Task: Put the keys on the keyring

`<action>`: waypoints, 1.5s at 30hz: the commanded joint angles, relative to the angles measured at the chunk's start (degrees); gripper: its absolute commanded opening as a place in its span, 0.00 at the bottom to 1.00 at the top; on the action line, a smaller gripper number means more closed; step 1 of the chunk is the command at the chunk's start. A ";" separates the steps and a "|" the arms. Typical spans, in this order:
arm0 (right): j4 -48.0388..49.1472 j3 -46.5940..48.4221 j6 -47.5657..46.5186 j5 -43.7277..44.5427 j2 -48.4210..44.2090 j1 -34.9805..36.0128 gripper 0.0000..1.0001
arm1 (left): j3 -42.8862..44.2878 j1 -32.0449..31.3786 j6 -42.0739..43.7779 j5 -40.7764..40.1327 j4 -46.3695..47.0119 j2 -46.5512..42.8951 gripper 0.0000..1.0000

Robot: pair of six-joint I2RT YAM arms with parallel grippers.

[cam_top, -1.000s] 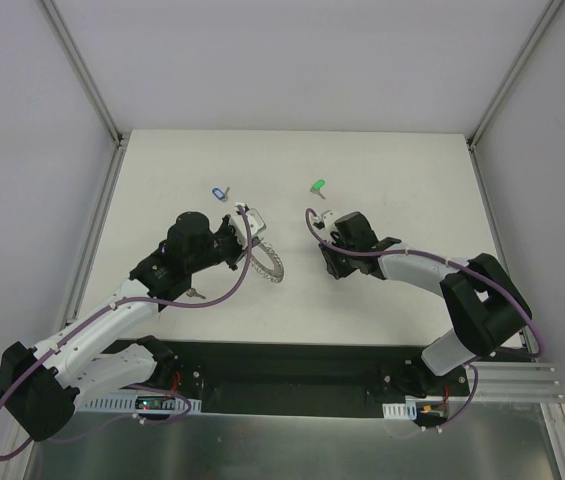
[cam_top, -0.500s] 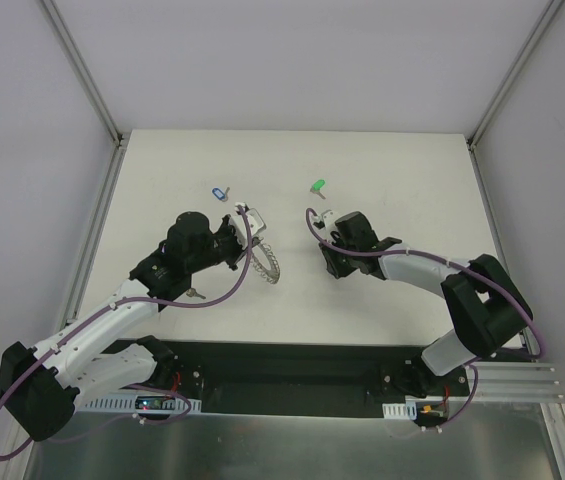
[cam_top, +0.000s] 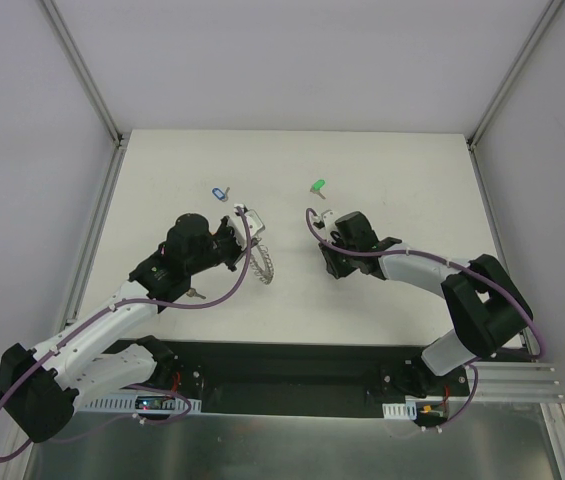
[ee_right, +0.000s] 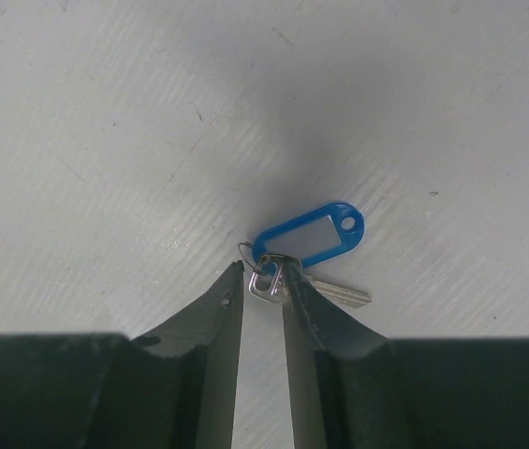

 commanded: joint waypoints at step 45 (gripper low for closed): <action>-7.95 6.44 -5.70 -9.85 -16.99 0.46 0.01 | 1.88 -0.64 1.73 13.03 2.20 -5.99 0.00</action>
